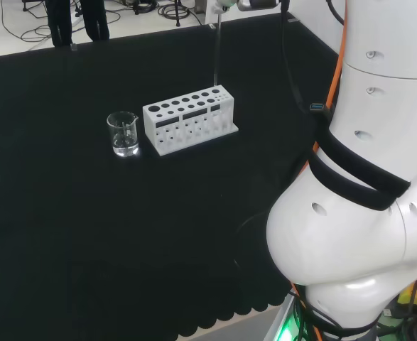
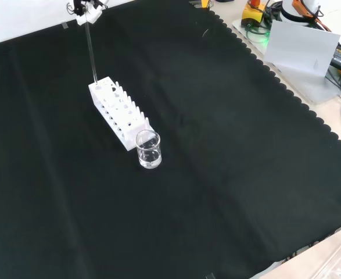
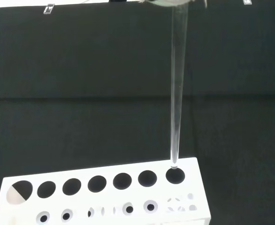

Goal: Put the glass rod back on the white test tube rack.

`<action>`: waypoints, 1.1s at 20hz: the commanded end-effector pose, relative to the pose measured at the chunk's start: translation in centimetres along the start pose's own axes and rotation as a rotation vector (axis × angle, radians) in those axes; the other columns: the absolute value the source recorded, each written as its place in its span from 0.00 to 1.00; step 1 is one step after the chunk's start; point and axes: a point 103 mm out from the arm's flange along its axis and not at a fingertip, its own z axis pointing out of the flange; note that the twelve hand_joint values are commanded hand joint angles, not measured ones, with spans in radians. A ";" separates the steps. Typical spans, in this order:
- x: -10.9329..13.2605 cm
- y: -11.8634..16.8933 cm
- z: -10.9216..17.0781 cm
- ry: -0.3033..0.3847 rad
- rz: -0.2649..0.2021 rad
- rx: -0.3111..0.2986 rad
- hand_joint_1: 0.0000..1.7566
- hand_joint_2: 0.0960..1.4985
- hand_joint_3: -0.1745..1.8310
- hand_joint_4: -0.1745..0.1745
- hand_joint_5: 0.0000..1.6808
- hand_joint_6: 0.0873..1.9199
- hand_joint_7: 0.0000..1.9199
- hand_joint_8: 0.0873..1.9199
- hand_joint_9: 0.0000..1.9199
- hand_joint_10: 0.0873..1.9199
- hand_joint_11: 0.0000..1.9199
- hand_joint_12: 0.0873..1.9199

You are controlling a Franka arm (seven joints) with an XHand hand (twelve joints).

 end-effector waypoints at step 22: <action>-0.2 1.3 3.8 0.026 -0.022 0.050 0.70 0.67 0.00 0.00 0.84 0.11 0.79 0.47 0.93 0.27 0.93 0.36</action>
